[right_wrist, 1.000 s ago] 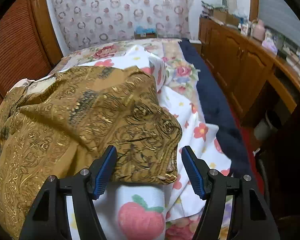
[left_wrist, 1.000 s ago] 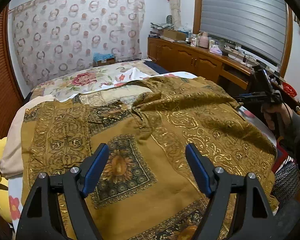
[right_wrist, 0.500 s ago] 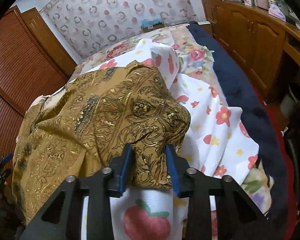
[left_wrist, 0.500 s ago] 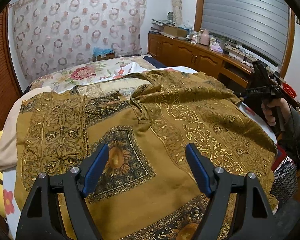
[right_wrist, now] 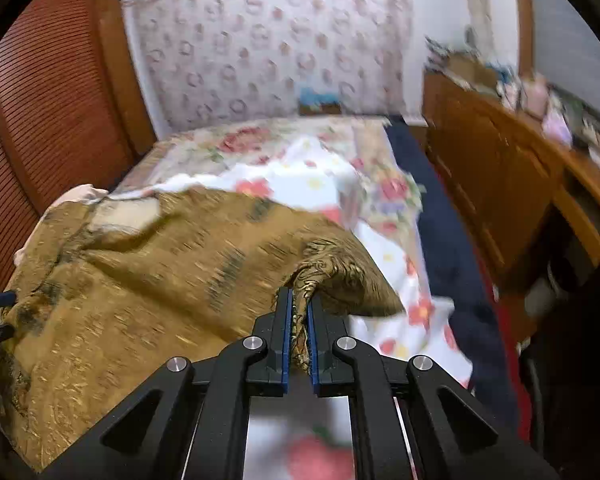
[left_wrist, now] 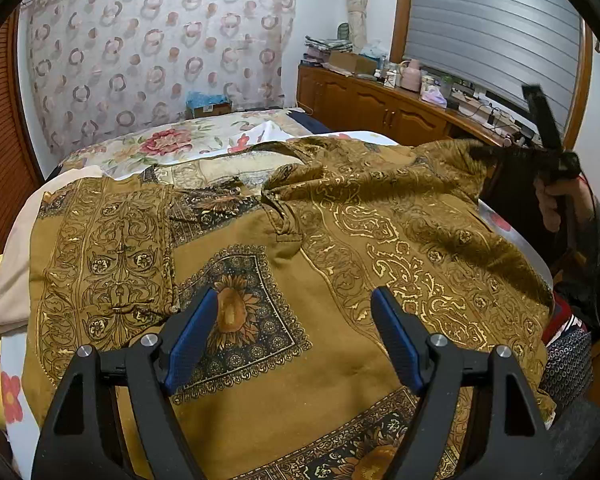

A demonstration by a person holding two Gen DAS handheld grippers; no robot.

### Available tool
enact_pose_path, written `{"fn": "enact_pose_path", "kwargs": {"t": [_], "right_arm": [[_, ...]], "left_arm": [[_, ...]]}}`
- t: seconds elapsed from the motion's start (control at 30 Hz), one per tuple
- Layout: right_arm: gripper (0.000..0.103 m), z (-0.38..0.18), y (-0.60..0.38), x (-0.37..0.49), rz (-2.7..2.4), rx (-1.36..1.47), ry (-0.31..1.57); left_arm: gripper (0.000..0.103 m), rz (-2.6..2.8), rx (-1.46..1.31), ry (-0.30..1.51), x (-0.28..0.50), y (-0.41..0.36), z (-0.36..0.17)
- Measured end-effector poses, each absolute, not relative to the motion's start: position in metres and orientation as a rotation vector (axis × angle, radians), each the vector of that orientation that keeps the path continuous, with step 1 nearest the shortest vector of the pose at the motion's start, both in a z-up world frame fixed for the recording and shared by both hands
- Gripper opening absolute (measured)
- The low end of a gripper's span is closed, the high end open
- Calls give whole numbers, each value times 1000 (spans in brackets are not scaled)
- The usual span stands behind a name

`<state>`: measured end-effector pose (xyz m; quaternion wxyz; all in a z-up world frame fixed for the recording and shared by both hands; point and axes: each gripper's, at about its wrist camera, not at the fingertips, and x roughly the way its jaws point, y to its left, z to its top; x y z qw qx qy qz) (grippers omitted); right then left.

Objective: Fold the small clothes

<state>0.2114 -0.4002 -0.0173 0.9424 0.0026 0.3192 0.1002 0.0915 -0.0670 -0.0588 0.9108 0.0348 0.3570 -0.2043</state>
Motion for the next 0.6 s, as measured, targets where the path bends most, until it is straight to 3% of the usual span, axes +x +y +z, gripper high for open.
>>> {"fn": "enact_pose_path", "kwargs": {"t": [0.27,0.6], "right_arm": [[7,-6,-332,190,363,-106,614],[8,-70,-299,161,466,-150,741]], "left_arm": [[79,-410,64,718,89,-63,-52],[79,-385,59,678,84,-54,-41]]}}
